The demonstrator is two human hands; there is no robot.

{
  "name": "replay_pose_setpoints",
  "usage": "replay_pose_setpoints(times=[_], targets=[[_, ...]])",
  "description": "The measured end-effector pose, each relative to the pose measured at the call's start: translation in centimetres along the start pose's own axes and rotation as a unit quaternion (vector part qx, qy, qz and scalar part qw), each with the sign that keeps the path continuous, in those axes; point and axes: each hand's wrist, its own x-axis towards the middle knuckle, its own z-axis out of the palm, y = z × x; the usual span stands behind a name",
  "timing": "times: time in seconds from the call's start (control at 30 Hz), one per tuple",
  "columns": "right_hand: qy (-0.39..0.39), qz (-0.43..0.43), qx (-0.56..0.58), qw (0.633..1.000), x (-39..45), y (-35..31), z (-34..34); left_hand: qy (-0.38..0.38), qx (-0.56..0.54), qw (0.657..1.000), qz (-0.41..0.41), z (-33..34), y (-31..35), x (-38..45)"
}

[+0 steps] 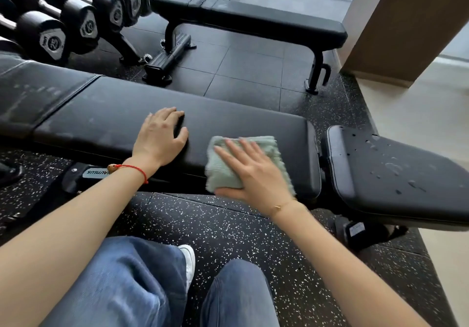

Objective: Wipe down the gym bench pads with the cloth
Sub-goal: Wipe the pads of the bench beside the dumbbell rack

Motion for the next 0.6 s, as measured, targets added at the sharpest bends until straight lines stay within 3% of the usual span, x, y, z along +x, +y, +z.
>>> replay_pose_setpoints(times=[0.1, 0.2, 0.37, 0.47, 0.6], targets=[[0.006, -0.007, 0.005, 1.0, 2.0, -2.0, 0.9, -0.011, -0.014, 1.0, 0.007, -0.2, -0.5, 0.0], [0.016, -0.003, 0.015, 1.0, -1.1, 0.1, -0.2, -0.013, -0.014, 1.0, 0.008, -0.2, -0.8, 0.0], [0.002, 0.148, 0.138, 0.979, -4.7, 7.1, -2.2, -0.013, -0.007, 1.0, 0.008, -0.1, -0.8, 0.0], [-0.018, 0.189, 0.126, 0.974, 0.2, 9.7, -2.0, -0.006, -0.004, 1.0, 0.007, 0.0, -0.8, -0.1], [-0.068, 0.139, 0.08, 0.985, 8.2, 6.4, -0.2, -0.007, -0.003, 1.0, 0.005, 0.1, -0.7, 0.0]])
